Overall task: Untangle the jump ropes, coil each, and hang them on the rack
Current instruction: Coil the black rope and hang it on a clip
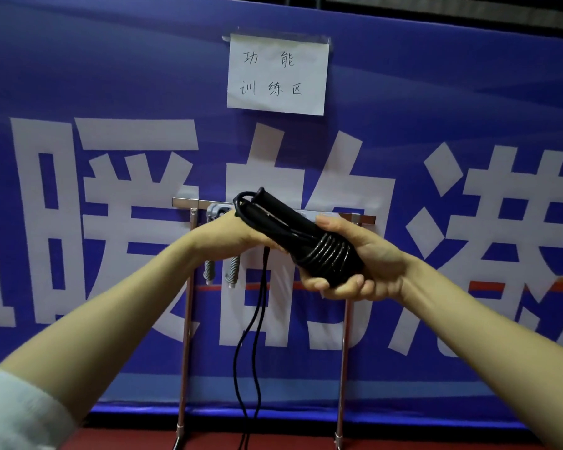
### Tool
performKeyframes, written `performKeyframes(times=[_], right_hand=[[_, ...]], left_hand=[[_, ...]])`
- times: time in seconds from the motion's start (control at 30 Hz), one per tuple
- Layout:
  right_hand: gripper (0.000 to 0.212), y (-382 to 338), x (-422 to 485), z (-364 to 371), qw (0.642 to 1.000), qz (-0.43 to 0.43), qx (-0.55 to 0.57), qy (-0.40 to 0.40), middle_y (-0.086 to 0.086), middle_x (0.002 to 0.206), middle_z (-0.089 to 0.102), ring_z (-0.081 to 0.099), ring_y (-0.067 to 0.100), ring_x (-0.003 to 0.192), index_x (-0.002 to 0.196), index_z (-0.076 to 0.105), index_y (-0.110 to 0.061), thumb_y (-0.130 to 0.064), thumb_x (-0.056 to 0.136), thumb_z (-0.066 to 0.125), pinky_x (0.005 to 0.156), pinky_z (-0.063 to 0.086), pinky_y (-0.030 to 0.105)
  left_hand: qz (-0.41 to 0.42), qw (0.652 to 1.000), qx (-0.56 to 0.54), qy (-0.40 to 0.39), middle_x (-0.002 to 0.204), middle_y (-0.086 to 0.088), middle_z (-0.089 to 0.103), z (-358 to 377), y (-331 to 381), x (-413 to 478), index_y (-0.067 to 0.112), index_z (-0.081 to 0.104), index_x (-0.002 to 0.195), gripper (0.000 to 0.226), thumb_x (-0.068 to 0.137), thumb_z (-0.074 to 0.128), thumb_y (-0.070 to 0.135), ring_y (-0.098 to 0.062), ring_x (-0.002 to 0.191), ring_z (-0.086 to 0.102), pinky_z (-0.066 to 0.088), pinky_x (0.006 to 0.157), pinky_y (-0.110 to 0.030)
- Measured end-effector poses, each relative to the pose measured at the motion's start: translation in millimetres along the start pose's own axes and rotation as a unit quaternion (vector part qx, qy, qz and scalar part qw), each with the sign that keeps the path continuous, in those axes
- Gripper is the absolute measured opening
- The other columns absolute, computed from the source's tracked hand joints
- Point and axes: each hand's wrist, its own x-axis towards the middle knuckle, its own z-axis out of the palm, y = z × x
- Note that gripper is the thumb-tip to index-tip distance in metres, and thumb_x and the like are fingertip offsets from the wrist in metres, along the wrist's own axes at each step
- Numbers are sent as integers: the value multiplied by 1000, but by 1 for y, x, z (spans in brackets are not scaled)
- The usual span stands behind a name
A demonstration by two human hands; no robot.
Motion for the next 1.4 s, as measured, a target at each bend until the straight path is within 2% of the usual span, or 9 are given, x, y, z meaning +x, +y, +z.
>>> performKeyframes(times=[0.1, 0.23, 0.4, 0.5, 0.6, 0.63, 0.9, 1.17, 1.4], right_hand=[[70, 3, 2, -1, 1000, 27, -9, -9, 5, 81, 55, 46, 2, 45, 135, 48, -7, -57, 88, 56, 34, 27, 10], [50, -4, -3, 10, 973, 90, -182, 109, 3, 85, 60, 43, 4, 52, 111, 68, -19, -60, 85, 56, 41, 33, 13], [49, -2, 12, 16, 861, 128, -412, 269, 4, 78, 56, 41, 12, 56, 105, 60, -14, -59, 85, 56, 48, 28, 24], [40, 7, 19, 7, 720, 77, -564, 396, 2, 82, 61, 58, 21, 70, 106, 58, -27, -62, 87, 53, 59, 47, 33], [48, 14, 26, 1, 476, 36, -720, 504, 0, 109, 54, 61, 26, 91, 124, 47, -29, -64, 91, 40, 71, 51, 39], [50, 13, 29, 0, 432, 22, -739, 516, 3, 115, 52, 62, 27, 91, 128, 44, -27, -62, 93, 40, 69, 50, 38], [44, 6, 37, -18, 261, -105, -788, 548, 12, 80, 51, 49, 24, 42, 98, 59, -5, -45, 83, 71, 40, 27, 24], [49, 7, 31, -9, 273, -150, -759, 572, 15, 83, 53, 55, 28, 49, 102, 59, -3, -33, 71, 83, 39, 33, 26], [47, 9, 16, -1, 483, -127, -687, 527, 0, 113, 50, 59, 22, 96, 125, 46, -20, -43, 88, 63, 74, 53, 37]], left_hand=[[14, 998, -7, -56, 84, 14, 69, -2, -1, 2, 38, 72, 89, 13, 79, 71, 46, 0, 79, 63, 49, 73, -15], [-45, 988, -13, -149, 92, -8, 69, -13, 10, 18, 18, 70, 105, 29, 83, 67, -1, -18, 82, 69, 57, 74, -26], [-102, 975, 156, -124, 90, -12, 72, -13, 32, 23, 12, 71, 97, 19, 79, 76, 6, -17, 82, 67, 53, 78, -38], [-121, 969, 210, -47, 93, -1, 69, -2, 30, 17, 19, 71, 100, 22, 81, 77, 13, -14, 78, 64, 56, 70, -36], [-140, 981, 130, 38, 91, -1, 61, 6, 29, 12, 15, 64, 109, 27, 84, 74, 21, -7, 63, 54, 46, 51, -17], [-152, 982, 91, 68, 84, -1, 60, 8, 28, 12, 11, 61, 107, 26, 87, 70, 25, -5, 57, 50, 42, 48, -17], [-200, 959, -171, 108, 76, -3, 62, 22, 13, 8, 3, 66, 104, 34, 99, 52, 34, -8, 59, 45, 38, 56, -19], [-202, 911, -346, 96, 68, 4, 52, 47, 4, 5, 11, 55, 104, 33, 79, 66, 30, -3, 49, 34, 31, 47, -14], [-198, 930, -275, 141, 67, 2, 49, 50, -7, 0, 7, 63, 89, 30, 74, 71, 31, -3, 49, 34, 26, 46, -14]])
